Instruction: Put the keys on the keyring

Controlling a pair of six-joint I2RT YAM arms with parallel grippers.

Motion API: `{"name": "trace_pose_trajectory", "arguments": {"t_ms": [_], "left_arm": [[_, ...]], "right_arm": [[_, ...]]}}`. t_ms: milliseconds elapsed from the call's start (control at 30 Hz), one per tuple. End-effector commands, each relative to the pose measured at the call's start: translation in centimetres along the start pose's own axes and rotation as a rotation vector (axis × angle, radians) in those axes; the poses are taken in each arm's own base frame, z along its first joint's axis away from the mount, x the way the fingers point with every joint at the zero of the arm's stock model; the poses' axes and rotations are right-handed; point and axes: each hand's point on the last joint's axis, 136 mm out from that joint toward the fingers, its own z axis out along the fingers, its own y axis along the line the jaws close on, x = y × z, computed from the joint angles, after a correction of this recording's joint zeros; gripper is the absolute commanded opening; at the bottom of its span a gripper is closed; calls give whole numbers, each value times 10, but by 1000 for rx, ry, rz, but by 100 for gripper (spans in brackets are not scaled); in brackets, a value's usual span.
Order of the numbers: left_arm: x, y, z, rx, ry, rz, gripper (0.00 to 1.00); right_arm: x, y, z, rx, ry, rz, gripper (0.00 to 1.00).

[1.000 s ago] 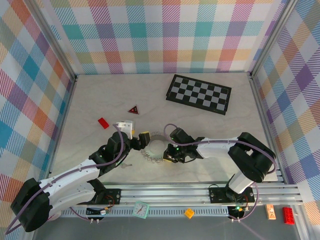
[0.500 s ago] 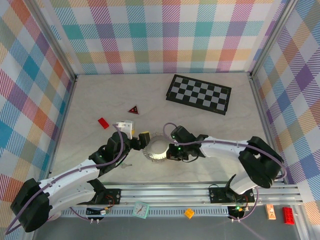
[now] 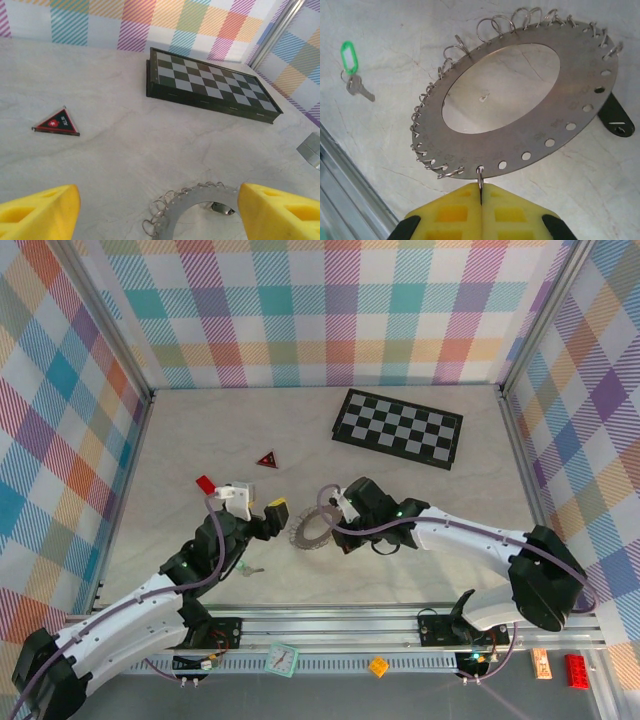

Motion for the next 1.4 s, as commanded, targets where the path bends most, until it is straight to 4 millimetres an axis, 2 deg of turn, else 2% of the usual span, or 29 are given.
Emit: {"name": "trace_pose_trajectory", "arguments": {"t_ms": [0,267,433,600,767,867,1067,1200,1367], "left_arm": [[-14,-7,-2,24,-17,110,80],[-12,-42,8,190,37,338,71],[-6,-57,11,275,84,417,69],[0,-66,8,337,98,440,68],[-1,-67,7,349,56,447,66],[2,-67,8,354,48,443,66],[2,-61,4,336,9,395,66],[1,-56,-1,316,-18,374,67],[3,-53,-6,314,-28,365,68]], "right_arm": [[-11,7,-14,-6,-38,-197,0],[-28,21,-28,-47,-177,-462,0],[-24,25,-35,-73,-127,-532,0],[-10,23,-38,-88,56,-433,0],[26,9,-35,-39,362,-280,0],[38,3,-39,-7,455,-215,0],[44,11,-42,-35,572,-150,0],[55,10,-40,-38,661,-125,0],[58,10,-37,-43,685,-107,0]]}}
